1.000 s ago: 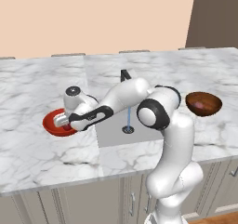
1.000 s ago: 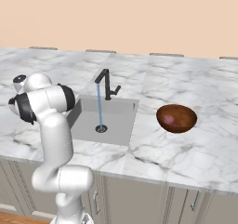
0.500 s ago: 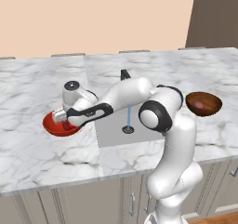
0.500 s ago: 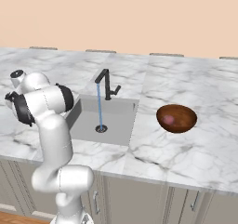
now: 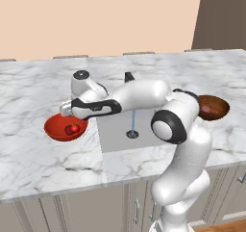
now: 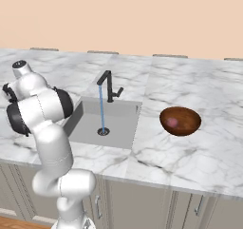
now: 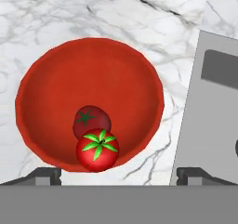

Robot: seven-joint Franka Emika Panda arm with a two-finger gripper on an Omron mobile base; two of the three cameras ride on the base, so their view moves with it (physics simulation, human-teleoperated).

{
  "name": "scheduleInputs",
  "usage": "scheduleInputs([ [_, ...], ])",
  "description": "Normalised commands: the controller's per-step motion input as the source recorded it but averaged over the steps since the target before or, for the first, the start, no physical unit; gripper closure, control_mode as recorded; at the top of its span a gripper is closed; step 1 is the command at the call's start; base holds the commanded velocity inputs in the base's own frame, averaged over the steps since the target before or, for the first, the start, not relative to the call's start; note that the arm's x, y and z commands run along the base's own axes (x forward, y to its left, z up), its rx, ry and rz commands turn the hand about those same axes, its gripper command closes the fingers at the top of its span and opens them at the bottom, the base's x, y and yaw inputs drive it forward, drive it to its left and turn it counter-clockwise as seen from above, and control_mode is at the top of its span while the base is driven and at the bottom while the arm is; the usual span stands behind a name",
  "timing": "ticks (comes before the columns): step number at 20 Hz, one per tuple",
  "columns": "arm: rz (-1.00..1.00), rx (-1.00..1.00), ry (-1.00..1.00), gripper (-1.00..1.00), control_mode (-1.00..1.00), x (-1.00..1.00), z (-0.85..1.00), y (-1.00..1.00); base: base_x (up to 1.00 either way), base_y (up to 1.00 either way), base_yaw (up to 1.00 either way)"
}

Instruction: Pick the tomatos from the sink and place them in one bowl. Place the onion in the other bowl. Then turn off the sink faucet.

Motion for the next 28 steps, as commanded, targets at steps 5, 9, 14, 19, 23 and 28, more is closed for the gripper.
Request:
scheduleInputs([
  [5,-0.01,0.12,0.00,-1.00,-1.00,-0.33,0.12,-0.59,0.00,0.00,0.00],
  [9,0.00,0.13,0.00,-1.00,-1.00,-0.63,-0.03,-0.60,0.00,0.00,0.00],
  [14,0.00,0.12,0.00,-1.00,-1.00,-0.49,0.00,-0.71,0.00,0.00,0.00],
  [19,0.00,0.09,0.00,-1.00,-1.00,-0.27,0.00,-0.78,0.00,0.00,0.00],
  [23,0.00,0.01,0.00,-1.00,-1.00,-0.02,0.00,-0.78,0.00,0.00,0.00],
  [28,0.00,0.01,0.00,-1.00,-1.00,0.00,0.00,-0.83,0.00,0.00,0.00],
])
